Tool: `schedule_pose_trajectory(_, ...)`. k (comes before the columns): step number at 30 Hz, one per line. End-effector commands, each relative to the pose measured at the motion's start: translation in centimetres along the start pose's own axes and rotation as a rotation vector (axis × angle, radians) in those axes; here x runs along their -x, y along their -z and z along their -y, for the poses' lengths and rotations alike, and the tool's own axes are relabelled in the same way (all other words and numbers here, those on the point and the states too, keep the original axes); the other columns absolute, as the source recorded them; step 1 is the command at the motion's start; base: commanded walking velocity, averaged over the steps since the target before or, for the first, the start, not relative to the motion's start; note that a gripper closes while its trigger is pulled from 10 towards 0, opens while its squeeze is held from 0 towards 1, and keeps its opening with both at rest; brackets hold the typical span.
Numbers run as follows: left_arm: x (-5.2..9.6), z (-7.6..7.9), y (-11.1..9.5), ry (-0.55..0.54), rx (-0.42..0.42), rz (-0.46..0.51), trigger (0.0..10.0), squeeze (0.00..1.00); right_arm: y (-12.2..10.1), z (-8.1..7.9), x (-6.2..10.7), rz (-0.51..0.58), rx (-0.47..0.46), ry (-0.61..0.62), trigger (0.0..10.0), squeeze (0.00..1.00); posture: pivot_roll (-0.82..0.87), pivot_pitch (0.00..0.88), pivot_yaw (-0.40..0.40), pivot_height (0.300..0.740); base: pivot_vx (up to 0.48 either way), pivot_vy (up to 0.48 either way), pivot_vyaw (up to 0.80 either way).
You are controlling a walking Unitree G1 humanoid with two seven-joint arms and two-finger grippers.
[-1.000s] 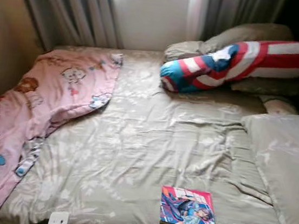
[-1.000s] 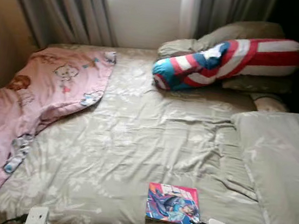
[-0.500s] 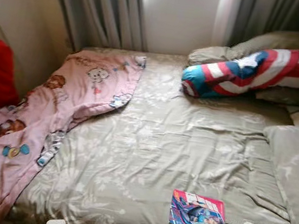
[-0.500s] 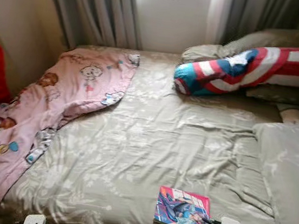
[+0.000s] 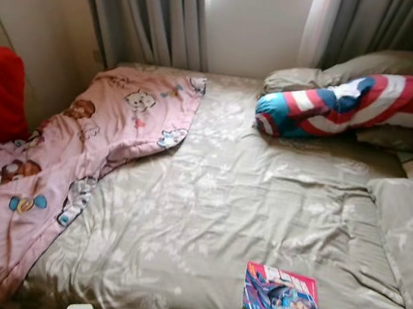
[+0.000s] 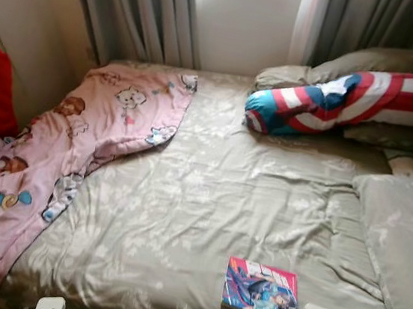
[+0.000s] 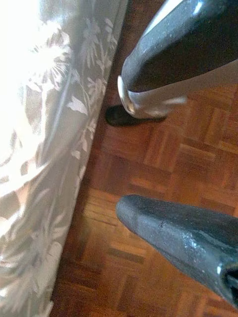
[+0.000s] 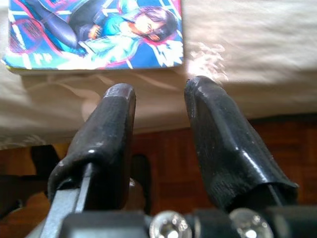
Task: Clean up the room
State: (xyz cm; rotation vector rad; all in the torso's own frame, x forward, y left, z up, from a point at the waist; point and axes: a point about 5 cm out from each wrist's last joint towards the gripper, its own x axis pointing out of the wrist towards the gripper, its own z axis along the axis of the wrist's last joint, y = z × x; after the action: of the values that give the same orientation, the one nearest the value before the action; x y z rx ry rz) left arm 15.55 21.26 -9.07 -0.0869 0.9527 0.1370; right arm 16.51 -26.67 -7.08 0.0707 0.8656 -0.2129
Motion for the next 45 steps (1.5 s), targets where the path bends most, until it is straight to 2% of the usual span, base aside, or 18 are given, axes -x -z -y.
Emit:
schedule_pose_trajectory(1,0.1,-0.5,0.1,-0.022,0.005,-0.012,10.0,0.00,-0.4,-0.3,-0.2,0.005,0.016,-0.013,10.0,0.00,-0.16,0.000,0.002,0.740,0.000,0.281,0.00)
schedule_pose_trajectory(7,0.0,-0.3,0.0,-0.022,0.014,-0.012,10.0,0.00,-0.8,0.0,-0.2,0.024,0.021,0.002,10.0,0.00,-0.14,0.000,-0.003,0.740,0.000,0.286,0.00)
schedule_pose_trajectory(11,0.0,-0.6,-0.2,-0.027,0.018,-0.010,10.0,0.00,-0.7,-1.5,-0.5,0.021,0.014,-0.009,10.0,0.00,-0.14,0.000,0.007,0.740,0.000,0.288,0.58)
schedule_pose_trajectory(16,0.0,-0.7,-0.3,-0.029,0.013,-0.011,10.0,0.00,0.0,-1.9,-0.4,0.008,-0.014,-0.008,10.0,0.00,-0.15,0.000,0.022,0.740,0.000,0.289,0.28)
schedule_pose_trajectory(41,-0.1,-0.8,-0.8,-0.028,0.020,-0.002,10.0,0.00,-0.3,-2.2,-0.5,0.009,0.021,-0.014,10.0,0.00,-0.13,0.000,0.020,0.740,0.000,0.289,0.00)
schedule_pose_trajectory(45,-0.1,-0.8,-0.8,-0.029,0.020,-0.002,10.0,0.00,-0.3,-2.2,-0.5,0.010,0.017,-0.015,10.0,0.00,-0.13,0.000,0.021,0.740,0.000,0.291,0.75)
